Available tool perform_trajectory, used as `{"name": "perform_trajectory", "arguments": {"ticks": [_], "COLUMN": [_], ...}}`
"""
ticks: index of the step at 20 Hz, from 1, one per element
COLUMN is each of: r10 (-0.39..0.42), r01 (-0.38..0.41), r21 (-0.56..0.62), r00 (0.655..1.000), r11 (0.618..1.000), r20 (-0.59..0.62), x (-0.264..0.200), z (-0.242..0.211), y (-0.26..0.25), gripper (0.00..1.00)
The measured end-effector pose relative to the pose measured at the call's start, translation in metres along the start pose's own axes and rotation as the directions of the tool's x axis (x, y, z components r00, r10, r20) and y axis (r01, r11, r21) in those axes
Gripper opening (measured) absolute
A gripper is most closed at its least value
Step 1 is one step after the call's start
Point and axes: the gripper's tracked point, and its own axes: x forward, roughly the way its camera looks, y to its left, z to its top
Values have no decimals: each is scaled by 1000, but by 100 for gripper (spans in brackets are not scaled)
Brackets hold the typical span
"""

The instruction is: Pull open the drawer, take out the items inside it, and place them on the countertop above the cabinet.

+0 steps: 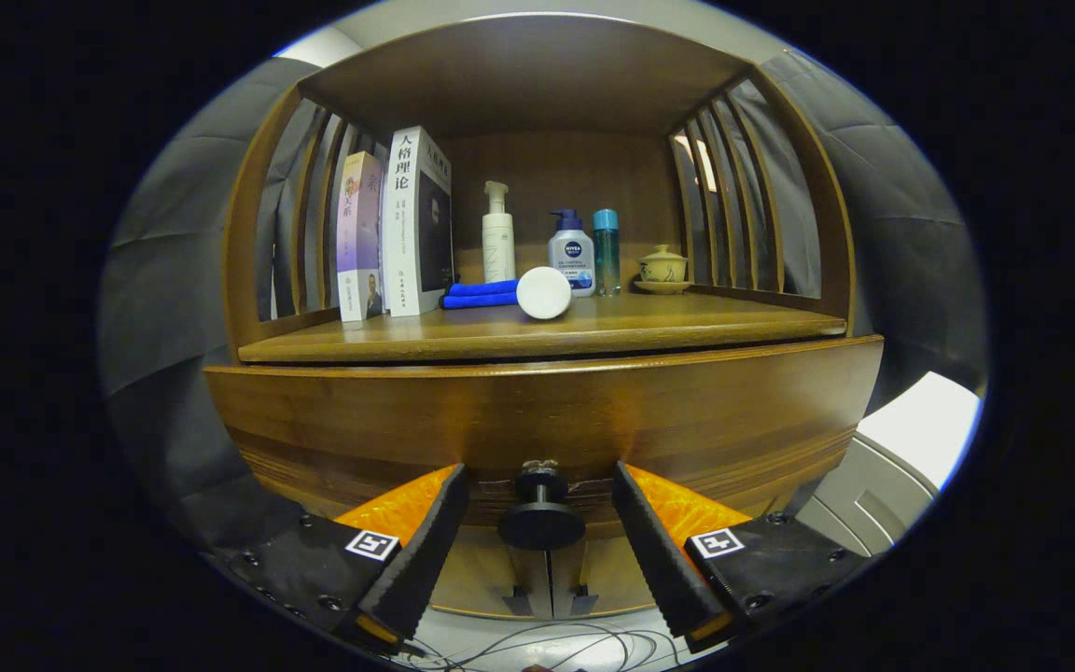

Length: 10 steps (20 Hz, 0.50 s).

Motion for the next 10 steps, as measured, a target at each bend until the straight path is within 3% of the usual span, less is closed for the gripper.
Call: {"name": "perform_trajectory", "arguments": {"ticks": [5, 10], "r10": [-5, -3], "r01": [4, 1], "r21": [-23, -47], "r00": [1000, 999], "r11": [1000, 999], "r20": [-11, -38], "x": [24, 19], "z": [4, 3], "y": [0, -3], "gripper": [98, 98]}}
